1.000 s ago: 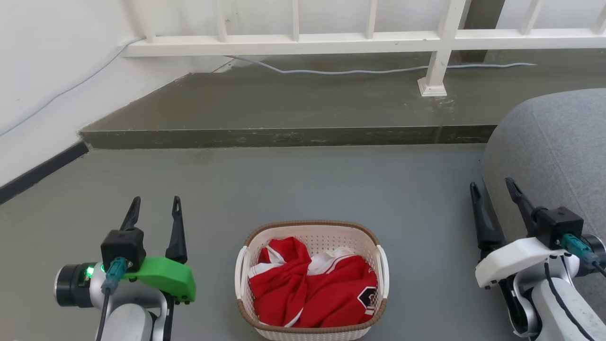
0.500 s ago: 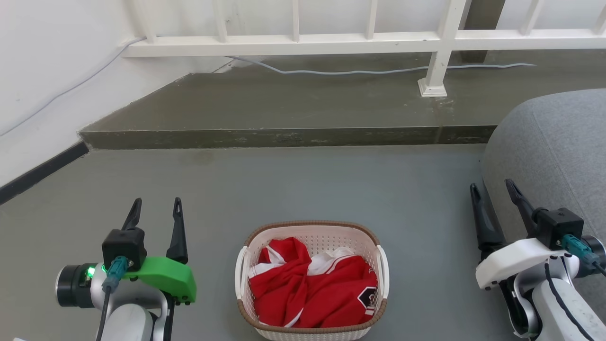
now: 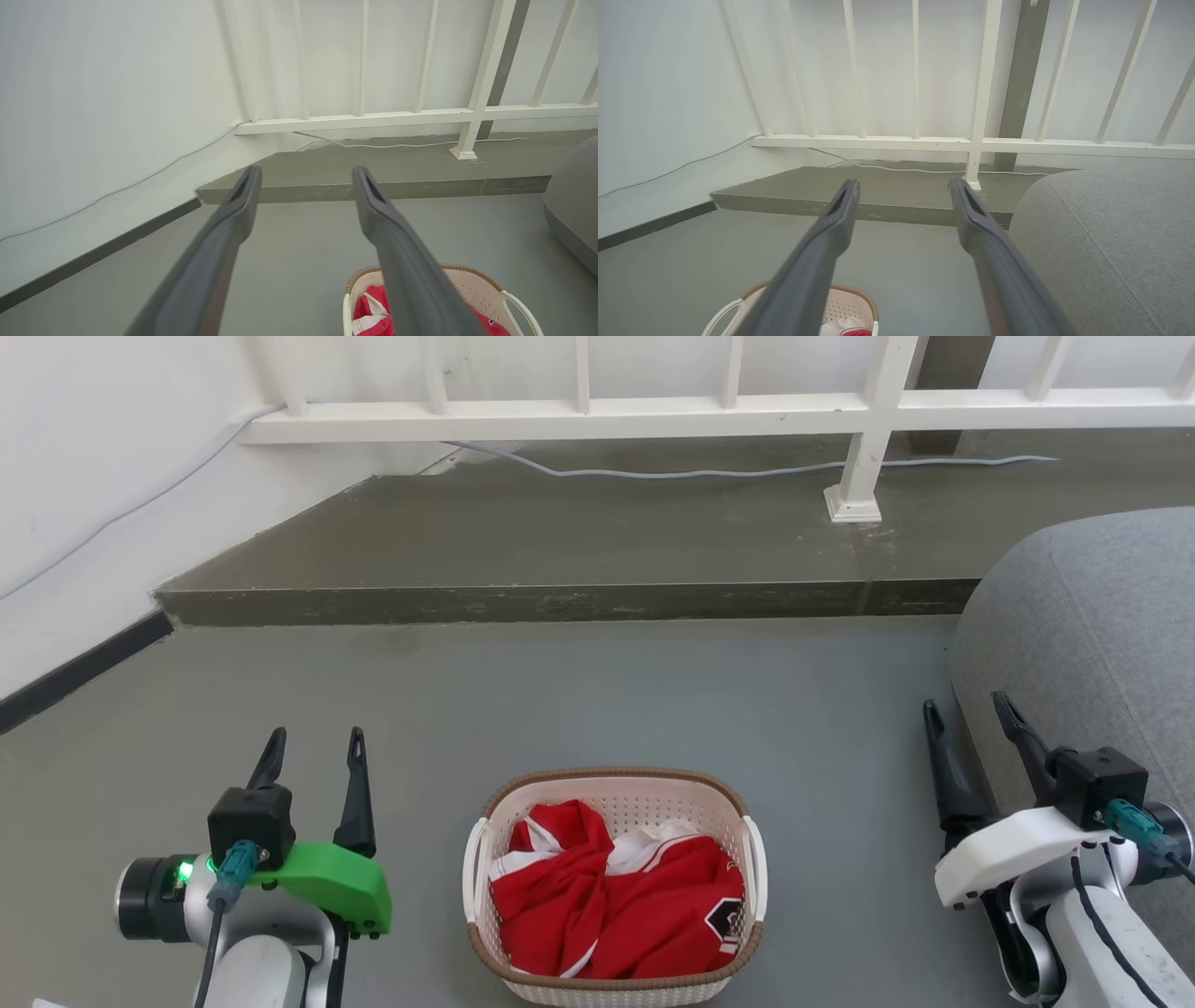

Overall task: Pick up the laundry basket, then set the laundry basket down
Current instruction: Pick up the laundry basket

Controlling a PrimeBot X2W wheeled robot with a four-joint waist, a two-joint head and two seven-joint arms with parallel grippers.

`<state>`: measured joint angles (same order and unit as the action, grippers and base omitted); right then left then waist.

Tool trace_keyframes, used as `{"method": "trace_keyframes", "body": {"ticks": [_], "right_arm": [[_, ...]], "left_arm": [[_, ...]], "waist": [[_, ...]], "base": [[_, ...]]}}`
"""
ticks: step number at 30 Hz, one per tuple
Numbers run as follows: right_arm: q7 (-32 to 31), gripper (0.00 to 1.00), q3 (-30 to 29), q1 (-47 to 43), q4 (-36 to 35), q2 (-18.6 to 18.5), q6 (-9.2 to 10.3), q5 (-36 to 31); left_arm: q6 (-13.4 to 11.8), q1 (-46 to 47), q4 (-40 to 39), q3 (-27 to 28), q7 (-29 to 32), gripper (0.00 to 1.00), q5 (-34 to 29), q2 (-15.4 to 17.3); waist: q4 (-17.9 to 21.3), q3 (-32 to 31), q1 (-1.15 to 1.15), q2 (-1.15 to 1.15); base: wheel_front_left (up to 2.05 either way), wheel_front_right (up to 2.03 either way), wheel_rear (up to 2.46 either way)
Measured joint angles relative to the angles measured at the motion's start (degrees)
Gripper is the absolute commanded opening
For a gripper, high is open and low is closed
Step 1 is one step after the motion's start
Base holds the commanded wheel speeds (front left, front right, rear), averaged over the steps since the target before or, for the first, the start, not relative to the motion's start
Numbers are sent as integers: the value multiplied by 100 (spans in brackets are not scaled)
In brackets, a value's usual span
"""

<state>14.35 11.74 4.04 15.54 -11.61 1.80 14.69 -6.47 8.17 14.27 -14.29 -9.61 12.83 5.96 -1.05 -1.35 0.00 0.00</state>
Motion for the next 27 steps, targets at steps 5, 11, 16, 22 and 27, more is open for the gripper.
{"method": "trace_keyframes", "body": {"ticks": [5, 11, 16, 22, 27], "right_arm": [[0, 100, -15, -3, 23, 1, -26, 0], [0, 100, -16, -3, 29, 8, -51, 20], [0, 100, -12, 10, 33, 15, -122, 60], [0, 100, -10, 126, 102, 57, -131, 159], [0, 100, -19, 355, 158, 60, -181, 198]], "left_arm": [[0, 0, -19, -20, 13, 100, 0, 0], [1, 1, -99, -73, 58, 100, 0, -1], [42, 19, -182, -148, 107, 100, -3, -9], [51, 251, -182, -263, 107, 100, -47, -63], [99, 408, -140, -304, 107, 100, -48, -121]], "waist": [[-2, 44, 0, 0], [8, 216, 0, 0], [24, 477, 0, 0], [50, 889, 0, 0], [74, 1270, 0, 0]], "base": [[0, 0, 0], [0, 0, 0], [0, 0, 0], [0, 0, 0], [0, 0, 0]]}}
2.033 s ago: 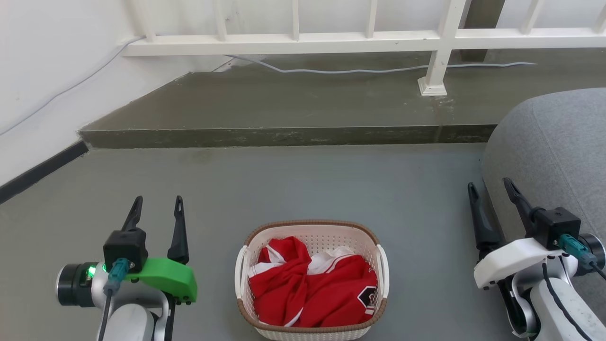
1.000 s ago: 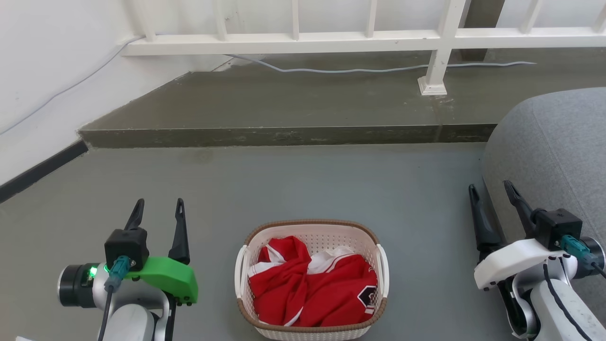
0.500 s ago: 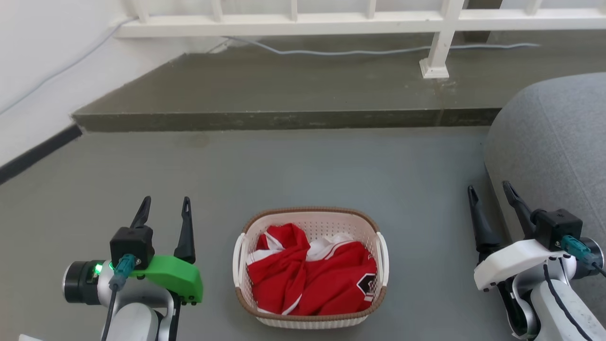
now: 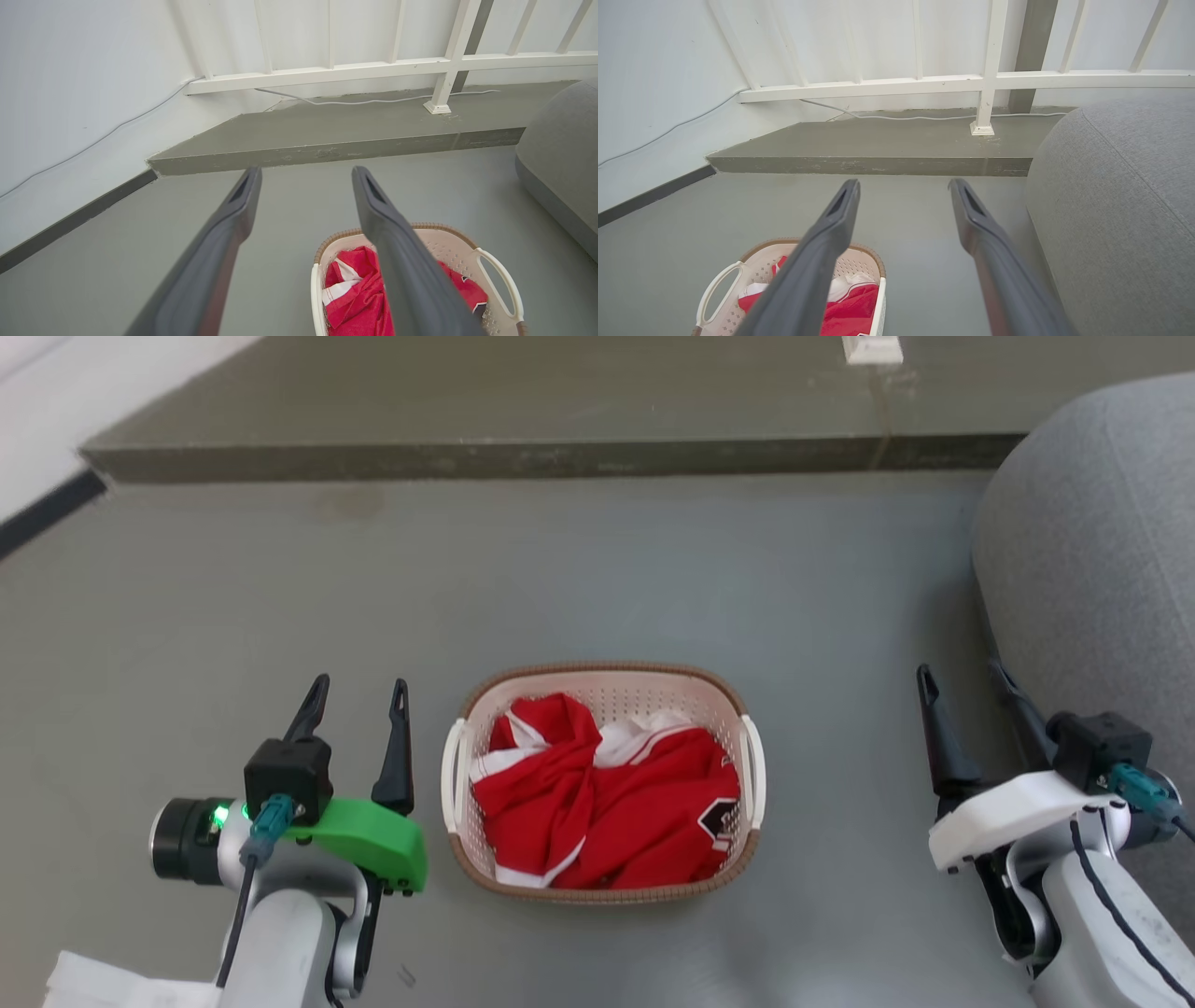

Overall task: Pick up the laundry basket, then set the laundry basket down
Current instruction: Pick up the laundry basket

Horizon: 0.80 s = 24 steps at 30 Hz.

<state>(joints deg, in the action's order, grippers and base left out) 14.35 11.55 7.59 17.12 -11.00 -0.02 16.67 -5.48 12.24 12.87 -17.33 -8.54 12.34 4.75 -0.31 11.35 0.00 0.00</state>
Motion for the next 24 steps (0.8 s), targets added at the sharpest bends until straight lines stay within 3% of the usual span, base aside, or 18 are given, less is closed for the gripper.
{"method": "trace_keyframes", "body": {"ticks": [14, 24], "right_arm": [[-2, 100, -14, 756, 241, 18, -126, 47], [-80, 100, 90, 1731, 555, 58, -250, 45]], "left_arm": [[149, 840, 466, 2, 54, 100, 88, -57], [409, 1859, 1025, -14, 220, 100, 151, -132]], "waist": [[67, 1044, 0, 0], [103, 1948, 0, 0]], "base": [[0, 0, 0], [0, 0, 0]]}}
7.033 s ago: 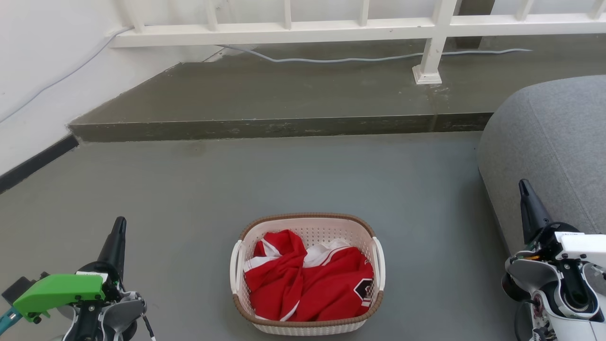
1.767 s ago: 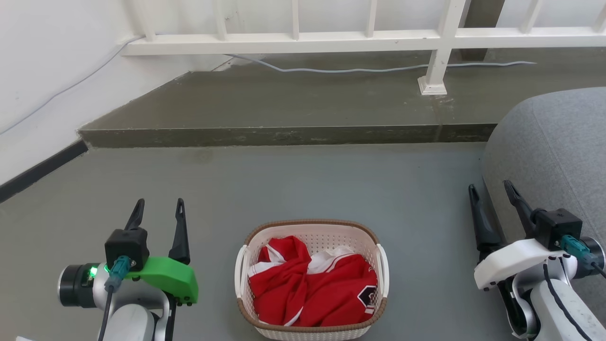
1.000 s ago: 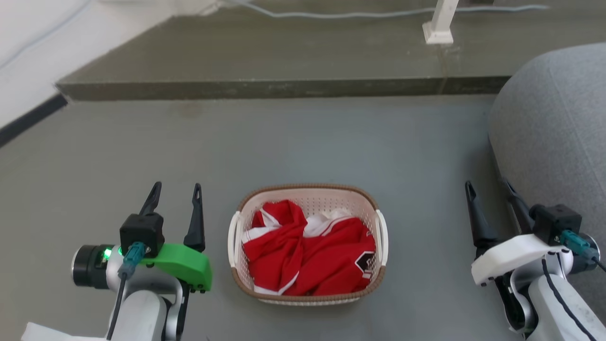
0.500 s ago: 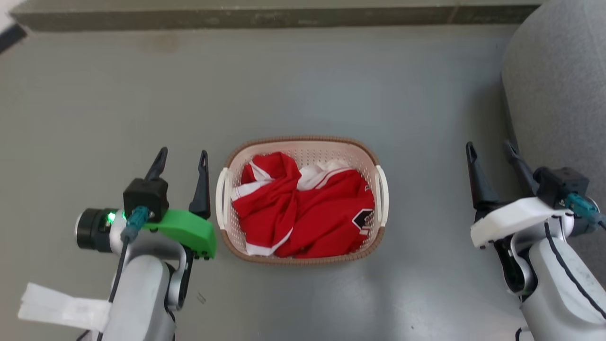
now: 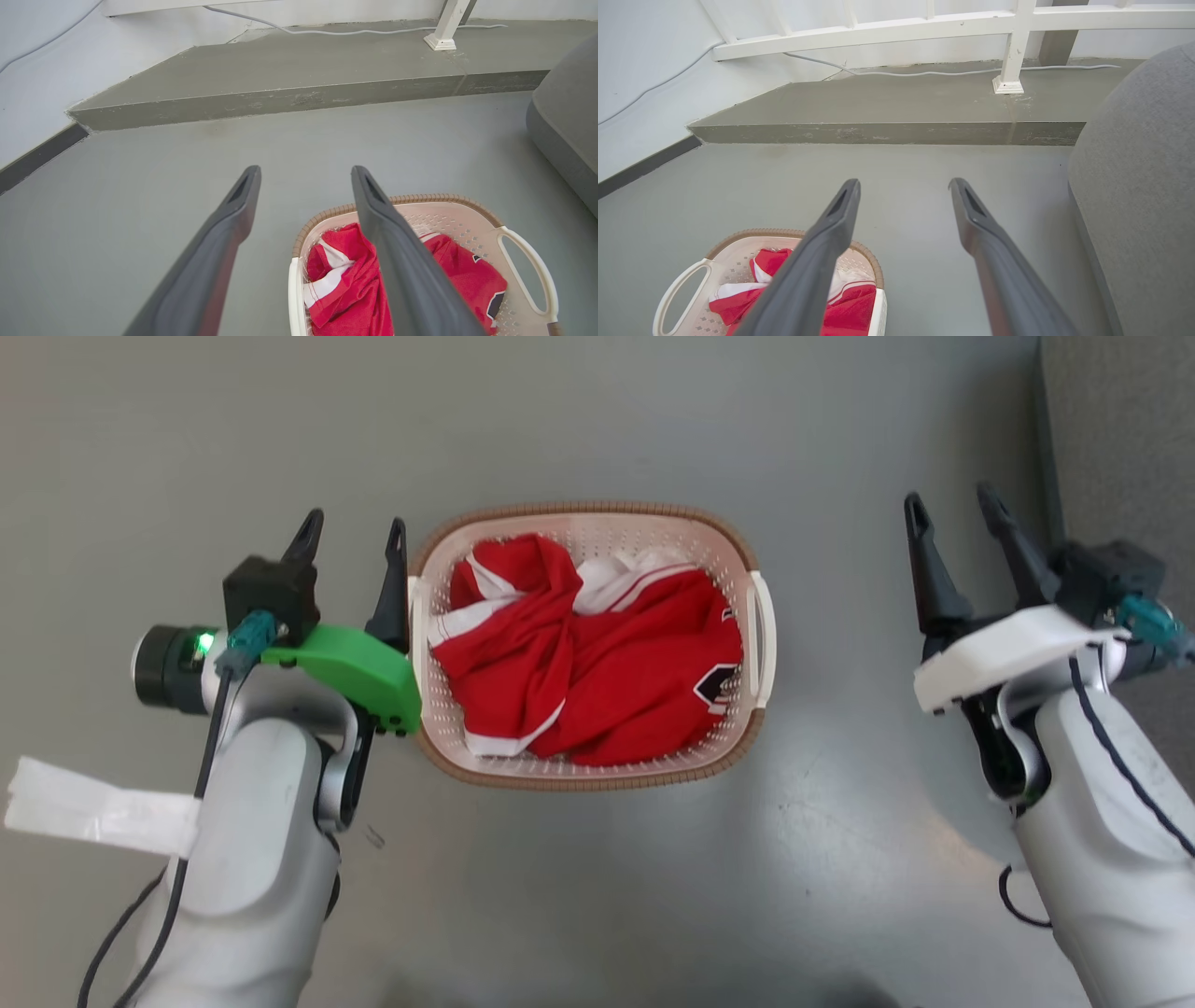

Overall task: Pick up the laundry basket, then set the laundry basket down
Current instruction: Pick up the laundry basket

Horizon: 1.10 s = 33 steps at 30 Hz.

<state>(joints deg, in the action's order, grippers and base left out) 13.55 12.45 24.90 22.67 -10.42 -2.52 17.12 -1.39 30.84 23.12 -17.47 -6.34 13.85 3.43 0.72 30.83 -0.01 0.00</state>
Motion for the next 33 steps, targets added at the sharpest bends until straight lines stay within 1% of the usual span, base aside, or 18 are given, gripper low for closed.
{"method": "trace_keyframes", "body": {"ticks": [7, 13, 20, 22, 33], "right_arm": [[-48, 100, 114, 625, 380, 51, -102, -12], [-51, 100, 324, 914, 765, 200, -202, -56], [-57, 100, 500, 1164, 1149, 322, -254, -58], [-56, 100, 555, 1231, 1243, 341, -294, -70], [-38, 100, 658, 1521, 1549, 459, -347, -94]], "left_arm": [[145, 517, 522, -88, 82, 100, 29, -57], [250, 714, 1049, -96, 111, 100, 201, -69], [399, 982, 1548, -92, 141, 100, 270, -82], [431, 1049, 1682, -86, 153, 100, 277, -85], [491, 1533, 2286, 92, 176, 100, 348, -67]], "waist": [[-8, 558, 0, 0], [-8, 946, 0, 0], [38, 1281, 0, 0], [60, 1366, 0, 0], [215, 1820, 0, 0]], "base": [[0, 0, 0], [0, 0, 0], [0, 0, 0], [0, 0, 0], [0, 0, 0]]}}
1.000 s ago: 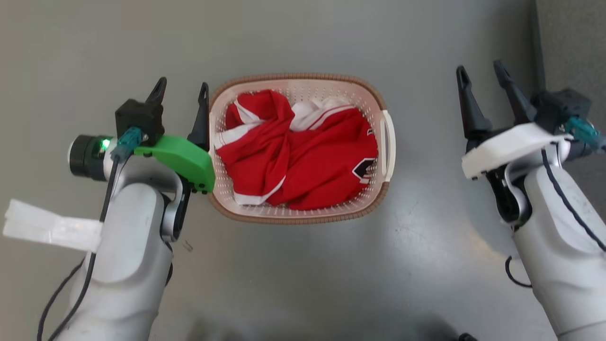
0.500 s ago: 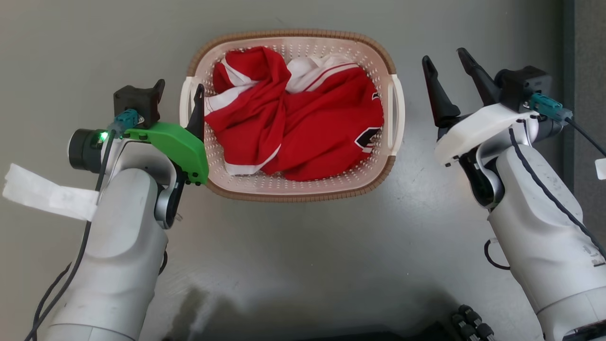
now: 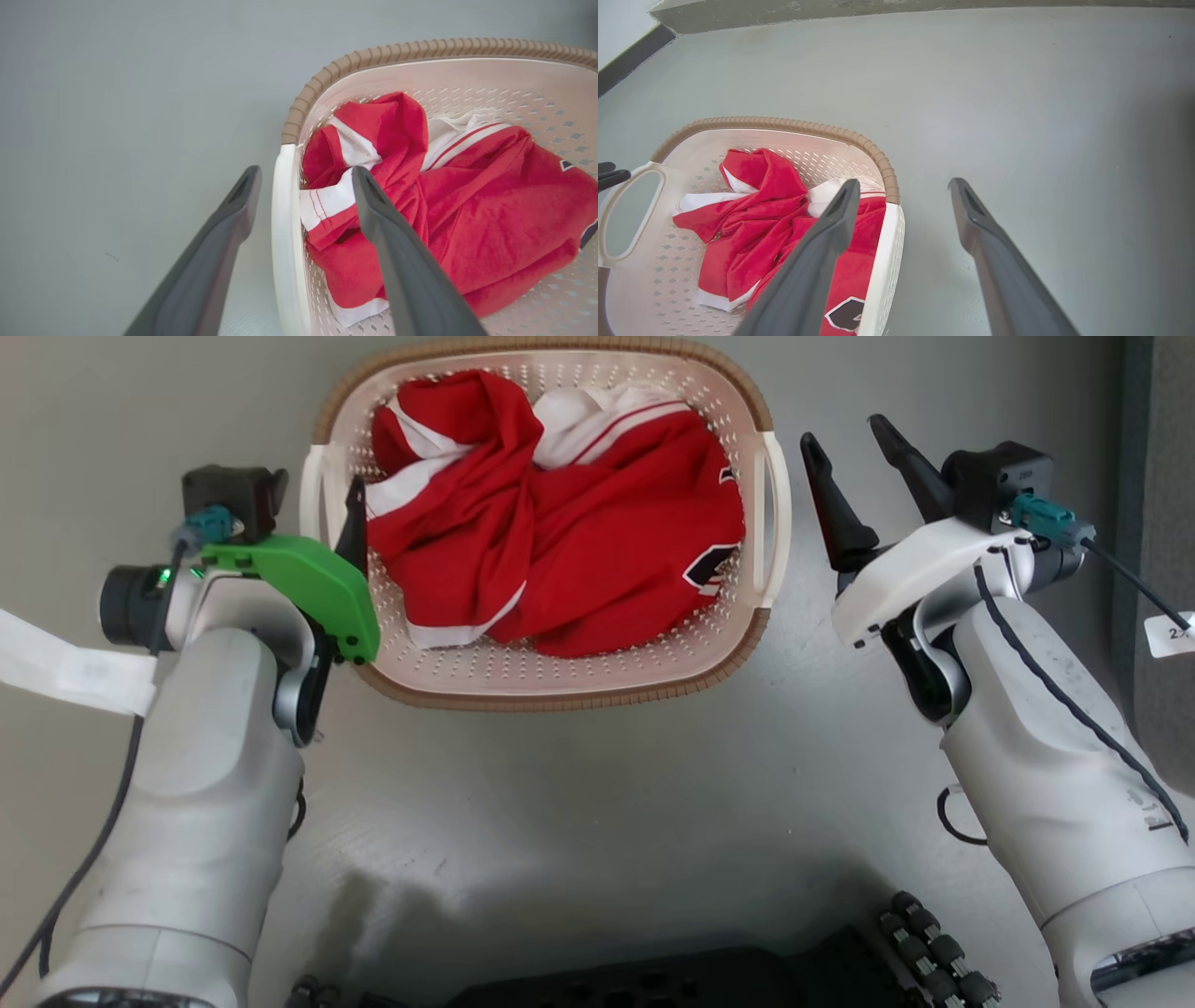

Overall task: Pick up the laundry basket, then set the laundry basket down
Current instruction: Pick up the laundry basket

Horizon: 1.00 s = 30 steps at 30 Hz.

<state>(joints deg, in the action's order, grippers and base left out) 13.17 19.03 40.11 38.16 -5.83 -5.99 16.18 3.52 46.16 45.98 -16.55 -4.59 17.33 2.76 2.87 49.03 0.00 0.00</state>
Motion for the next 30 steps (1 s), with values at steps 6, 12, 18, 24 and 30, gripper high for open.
{"method": "trace_keyframes", "body": {"ticks": [6, 12, 18, 24, 30], "right_arm": [[46, 100, 44, 160, 111, 32, -11, 7], [55, 100, 185, 213, 244, 52, -54, 8], [70, 100, 322, 249, 377, 73, -56, 35], [77, 100, 439, 280, 567, 123, -107, 87], [67, 100, 572, 289, 782, 176, -108, 156]], "left_arm": [[-10, 306, 294, 154, -4, 100, 27, 29], [-10, 472, 614, 187, -10, 100, 136, 31], [-7, 626, 931, 221, -25, 100, 205, 54], [15, 786, 1188, 214, 3, 100, 208, 90], [100, 946, 1423, 189, 27, 32, 213, 66]], "waist": [[77, 235, 0, 0], [124, 426, 0, 0], [144, 549, 0, 0], [168, 632, 0, 0], [166, 691, 0, 0]], "base": [[0, 0, 0], [0, 0, 0], [0, 0, 0], [0, 0, 0], [0, 0, 0]]}}
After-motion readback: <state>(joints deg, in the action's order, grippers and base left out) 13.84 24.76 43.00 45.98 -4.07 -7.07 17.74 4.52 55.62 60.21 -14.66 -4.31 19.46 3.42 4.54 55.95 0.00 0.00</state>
